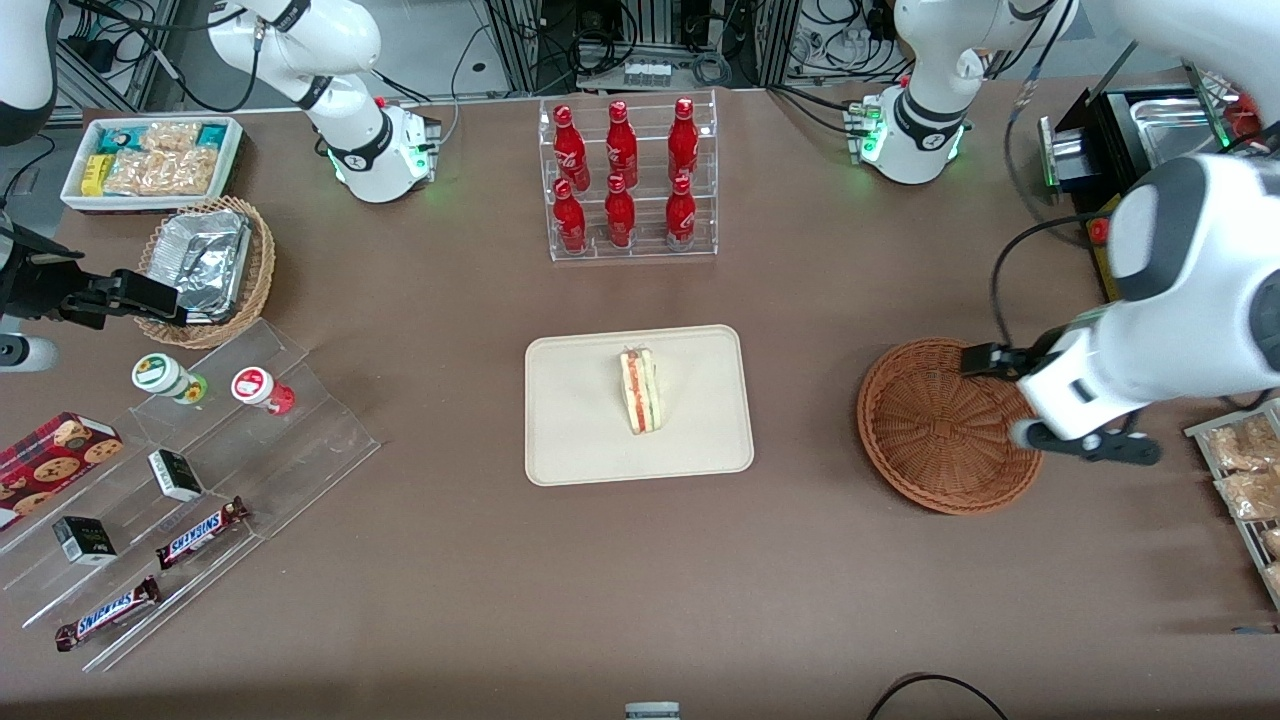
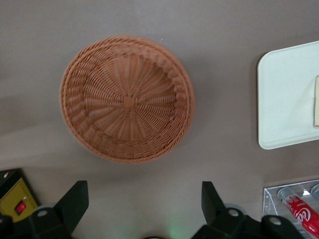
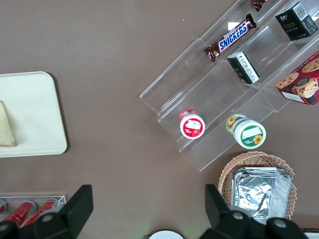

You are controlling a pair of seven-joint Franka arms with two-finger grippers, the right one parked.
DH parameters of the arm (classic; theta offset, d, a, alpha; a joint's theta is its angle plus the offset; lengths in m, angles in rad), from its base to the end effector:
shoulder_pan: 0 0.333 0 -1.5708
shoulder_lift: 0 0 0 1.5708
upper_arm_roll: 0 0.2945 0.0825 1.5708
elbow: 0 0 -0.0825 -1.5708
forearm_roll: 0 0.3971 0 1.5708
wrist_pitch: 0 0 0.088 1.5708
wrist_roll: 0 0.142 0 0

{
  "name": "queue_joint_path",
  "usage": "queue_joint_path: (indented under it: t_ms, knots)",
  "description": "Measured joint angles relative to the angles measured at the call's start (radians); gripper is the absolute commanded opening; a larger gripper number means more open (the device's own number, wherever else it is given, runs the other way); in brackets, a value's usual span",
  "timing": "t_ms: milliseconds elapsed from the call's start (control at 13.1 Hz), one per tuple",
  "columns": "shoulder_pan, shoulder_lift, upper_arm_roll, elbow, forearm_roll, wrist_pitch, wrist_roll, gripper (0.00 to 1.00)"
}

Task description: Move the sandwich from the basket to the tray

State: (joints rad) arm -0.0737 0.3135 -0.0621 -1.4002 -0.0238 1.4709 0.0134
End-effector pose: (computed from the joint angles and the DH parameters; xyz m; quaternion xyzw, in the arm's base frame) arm 0.6196 -0.0840 0.4543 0.9897 -0.0734 -0.1219 0.0141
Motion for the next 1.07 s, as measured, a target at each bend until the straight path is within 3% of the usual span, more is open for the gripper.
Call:
queue_joint_path:
  t_ms: [535,1070]
  knots:
    - [0.015,-0.262,0.000,-0.222,0.025,-0.001,-0.002,1.00]
    - [0.042,-0.373,0.035,-0.252,0.036,-0.058,-0.005,1.00]
